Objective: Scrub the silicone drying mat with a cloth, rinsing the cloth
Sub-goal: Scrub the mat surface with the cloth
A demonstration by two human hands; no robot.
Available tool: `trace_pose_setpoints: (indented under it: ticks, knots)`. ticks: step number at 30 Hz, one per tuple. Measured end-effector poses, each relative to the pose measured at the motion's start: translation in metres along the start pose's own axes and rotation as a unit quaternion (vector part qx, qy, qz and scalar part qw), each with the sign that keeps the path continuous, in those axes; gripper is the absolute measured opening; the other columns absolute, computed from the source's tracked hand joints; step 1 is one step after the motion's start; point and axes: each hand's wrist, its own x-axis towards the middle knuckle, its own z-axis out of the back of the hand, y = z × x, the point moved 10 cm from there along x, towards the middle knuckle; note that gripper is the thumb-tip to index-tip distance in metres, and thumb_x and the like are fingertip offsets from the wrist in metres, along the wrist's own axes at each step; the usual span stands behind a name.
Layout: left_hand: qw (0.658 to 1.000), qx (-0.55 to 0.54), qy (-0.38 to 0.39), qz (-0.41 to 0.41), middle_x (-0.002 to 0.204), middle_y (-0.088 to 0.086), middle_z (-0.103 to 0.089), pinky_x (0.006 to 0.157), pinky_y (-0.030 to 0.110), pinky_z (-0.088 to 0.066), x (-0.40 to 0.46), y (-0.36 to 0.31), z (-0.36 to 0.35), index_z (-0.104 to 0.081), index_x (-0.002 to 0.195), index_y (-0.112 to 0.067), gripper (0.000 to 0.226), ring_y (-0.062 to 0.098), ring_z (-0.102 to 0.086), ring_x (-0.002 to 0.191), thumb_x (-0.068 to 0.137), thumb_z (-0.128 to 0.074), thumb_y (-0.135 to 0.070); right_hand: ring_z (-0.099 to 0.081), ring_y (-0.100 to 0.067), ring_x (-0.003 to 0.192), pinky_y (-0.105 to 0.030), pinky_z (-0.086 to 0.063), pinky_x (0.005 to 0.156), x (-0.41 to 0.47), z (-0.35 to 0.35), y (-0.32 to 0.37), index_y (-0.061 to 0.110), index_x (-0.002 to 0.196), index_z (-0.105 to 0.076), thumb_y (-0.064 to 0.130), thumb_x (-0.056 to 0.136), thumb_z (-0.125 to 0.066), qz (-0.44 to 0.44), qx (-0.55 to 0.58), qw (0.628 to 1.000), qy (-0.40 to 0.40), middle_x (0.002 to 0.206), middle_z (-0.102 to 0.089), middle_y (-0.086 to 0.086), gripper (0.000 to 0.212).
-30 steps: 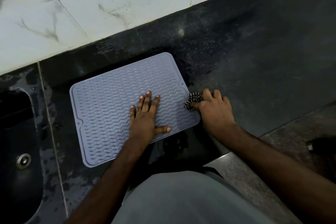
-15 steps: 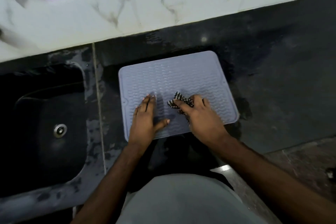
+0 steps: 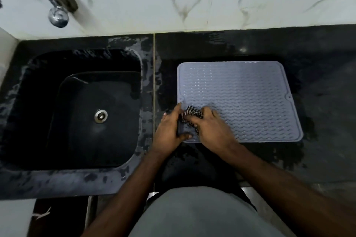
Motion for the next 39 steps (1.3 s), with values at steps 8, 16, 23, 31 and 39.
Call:
trace_pose_setpoints:
  ticks: [8,16,23,31,39]
  knots:
    - [0.997,0.081,0.003,-0.016,0.144,-0.004,-0.056,0.122,0.04,-0.025,-0.001,-0.003,0.0,-0.002,0.161,-0.031,0.125,0.015,-0.047,0.135,0.071,-0.088,-0.041,-0.039,-0.03,0.12,-0.049,-0.051,0.09,0.003,-0.007,0.012,0.046,0.138,-0.045,0.033,0.094,-0.058,0.033,-0.132,0.989,0.061,0.124,-0.035,-0.006,0.047]
    - [0.982,0.181,-0.042,-0.038,0.146,-0.002,-0.05,0.126,0.045,-0.016,-0.009,-0.019,-0.005,-0.016,0.161,-0.022,0.096,0.016,-0.045,0.137,0.087,-0.034,-0.08,-0.039,-0.029,0.121,-0.045,-0.045,0.093,-0.007,0.0,0.0,0.042,0.135,-0.049,0.038,0.094,-0.057,-0.011,-0.175,0.984,0.034,0.128,-0.037,-0.007,0.043]
    - [0.96,0.275,-0.044,-0.021,0.152,-0.001,-0.045,0.125,0.052,-0.016,-0.011,-0.021,-0.023,-0.024,0.158,-0.023,0.091,0.019,-0.041,0.14,0.091,-0.029,-0.083,-0.036,-0.03,0.12,-0.045,-0.044,0.092,-0.018,0.006,-0.045,0.052,0.142,-0.039,0.028,0.09,-0.065,-0.024,-0.219,0.974,0.043,0.131,-0.033,-0.006,0.063]
    - [0.947,0.319,-0.042,0.009,0.137,0.01,-0.05,0.125,0.054,-0.015,-0.002,-0.041,-0.031,-0.033,0.156,-0.033,0.072,0.029,-0.047,0.131,0.09,-0.04,-0.063,-0.038,-0.029,0.118,-0.046,-0.046,0.092,-0.031,0.008,-0.081,0.053,0.142,-0.039,0.027,0.094,-0.056,-0.022,-0.187,0.982,0.017,0.13,-0.037,-0.005,0.057]
    - [0.981,0.182,0.034,-0.064,0.169,0.0,-0.014,0.127,0.04,-0.008,0.014,-0.067,-0.085,-0.019,0.161,-0.015,0.092,0.017,-0.009,0.156,0.092,-0.053,-0.065,-0.05,-0.032,0.113,-0.046,-0.039,0.088,-0.044,-0.002,-0.09,0.035,0.142,-0.046,0.031,0.085,-0.059,0.061,-0.186,0.981,-0.002,0.14,-0.048,-0.008,0.058]
